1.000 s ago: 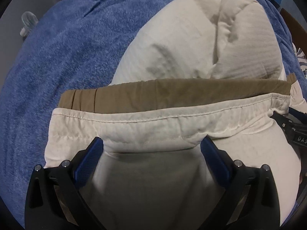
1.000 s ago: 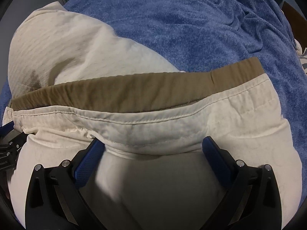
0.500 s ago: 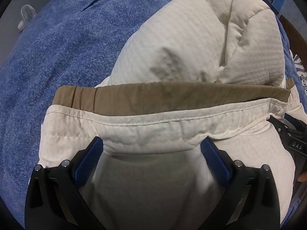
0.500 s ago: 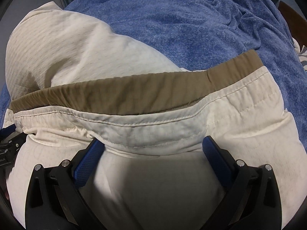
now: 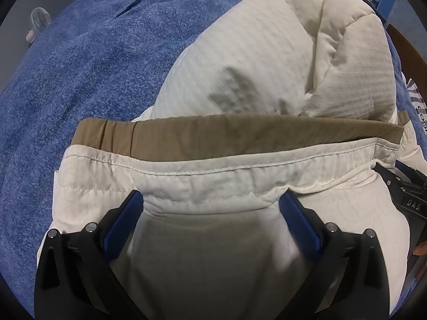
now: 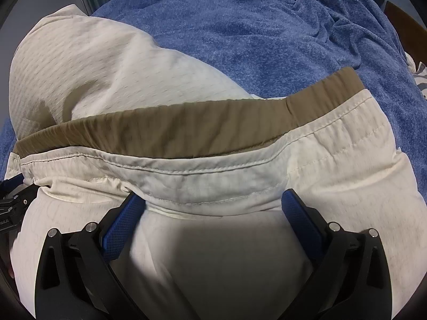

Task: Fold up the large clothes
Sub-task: 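Press the folded jacket flat along the brown hem with both grippers, then lift both grippers and move them over the folded jacket to smooth it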

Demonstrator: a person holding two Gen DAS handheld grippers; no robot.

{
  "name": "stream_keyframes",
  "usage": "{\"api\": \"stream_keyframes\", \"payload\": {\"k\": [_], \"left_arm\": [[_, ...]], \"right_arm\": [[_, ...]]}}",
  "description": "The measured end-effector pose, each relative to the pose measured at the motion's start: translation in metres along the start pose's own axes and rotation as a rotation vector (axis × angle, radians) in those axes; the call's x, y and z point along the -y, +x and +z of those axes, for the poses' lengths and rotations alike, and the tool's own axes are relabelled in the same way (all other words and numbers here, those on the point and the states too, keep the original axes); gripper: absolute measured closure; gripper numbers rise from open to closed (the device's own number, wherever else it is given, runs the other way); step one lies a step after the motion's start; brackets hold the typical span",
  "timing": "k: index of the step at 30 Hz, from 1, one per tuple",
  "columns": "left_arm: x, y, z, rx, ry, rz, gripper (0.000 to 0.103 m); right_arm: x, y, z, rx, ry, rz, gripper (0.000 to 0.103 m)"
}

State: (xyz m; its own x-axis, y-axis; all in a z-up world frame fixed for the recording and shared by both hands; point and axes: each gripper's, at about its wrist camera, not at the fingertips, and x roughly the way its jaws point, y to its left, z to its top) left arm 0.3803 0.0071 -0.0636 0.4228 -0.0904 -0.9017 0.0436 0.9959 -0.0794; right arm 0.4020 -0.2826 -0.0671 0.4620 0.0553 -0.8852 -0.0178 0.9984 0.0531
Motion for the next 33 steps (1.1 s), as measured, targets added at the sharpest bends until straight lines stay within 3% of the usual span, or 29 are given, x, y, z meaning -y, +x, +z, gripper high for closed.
{"api": "stream_keyframes", "payload": {"k": [15, 21, 26, 29, 31, 33], "left_arm": [[-0.012, -0.003, -0.018, 0.053, -0.01, -0.023, 0.005], [-0.007, -0.013, -0.028, 0.086, -0.003, 0.009, 0.006], [0.0, -0.057, -0.049, 0.181, -0.015, 0.051, 0.006], [0.012, -0.097, -0.078, 0.244, -0.006, -0.034, 0.006], [0.023, -0.109, -0.092, 0.238, 0.043, -0.068, 0.006], [0.044, -0.11, -0.109, 0.182, 0.127, -0.055, 0.006]], "right_arm": [[0.001, -0.001, -0.005, 0.038, 0.001, 0.004, 0.005], [0.002, -0.004, -0.01, 0.085, 0.002, 0.012, 0.005], [0.005, -0.025, -0.025, 0.189, 0.017, 0.02, 0.006], [0.008, -0.05, -0.034, 0.188, 0.001, 0.09, 0.007], [0.006, -0.071, -0.046, 0.173, -0.054, 0.12, 0.007], [0.0, -0.092, -0.065, 0.178, -0.159, 0.094, 0.007]]}}
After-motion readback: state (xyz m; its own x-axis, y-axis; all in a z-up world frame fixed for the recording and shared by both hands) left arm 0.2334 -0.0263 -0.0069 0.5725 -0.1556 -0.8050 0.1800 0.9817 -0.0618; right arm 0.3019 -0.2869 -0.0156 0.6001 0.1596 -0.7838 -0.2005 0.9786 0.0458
